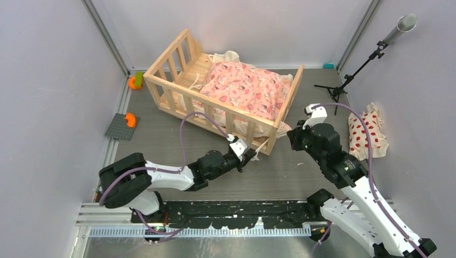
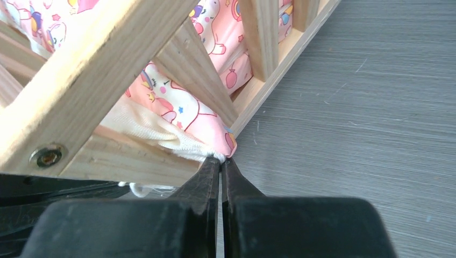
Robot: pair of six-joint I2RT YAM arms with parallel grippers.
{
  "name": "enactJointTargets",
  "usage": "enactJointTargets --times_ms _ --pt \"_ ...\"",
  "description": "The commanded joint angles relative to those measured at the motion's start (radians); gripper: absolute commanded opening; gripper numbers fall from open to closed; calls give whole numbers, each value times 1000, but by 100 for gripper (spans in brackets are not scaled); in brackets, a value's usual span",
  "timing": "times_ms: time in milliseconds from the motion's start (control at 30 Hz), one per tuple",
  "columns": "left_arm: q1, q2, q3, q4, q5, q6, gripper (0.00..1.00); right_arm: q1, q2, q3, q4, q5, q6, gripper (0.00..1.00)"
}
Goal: Set up the pet bed
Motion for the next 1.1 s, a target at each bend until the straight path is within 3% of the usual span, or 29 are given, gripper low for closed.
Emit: enactJointTargets --times_ms 0,467,567,767,900,1067 --pt "5 -70 38 -133 -8 70 0 -1 51 105 -24 83 -74 1" --pt "5 -124 90 -285 -46 142 0 -1 249 317 -198 137 -240 6" --pt "5 -132 91 -298 -49 146 0 -1 298 374 -235 217 -278 8" --pt "5 -162 79 -320 -59 151 0 -1 377 439 -224 456 -323 24" --pt "5 -181 72 -332 -56 151 0 -1 377 421 -178 537 -273 31" --pt "6 -183 75 -347 -36 149 0 -1 316 374 -242 428 -32 35"
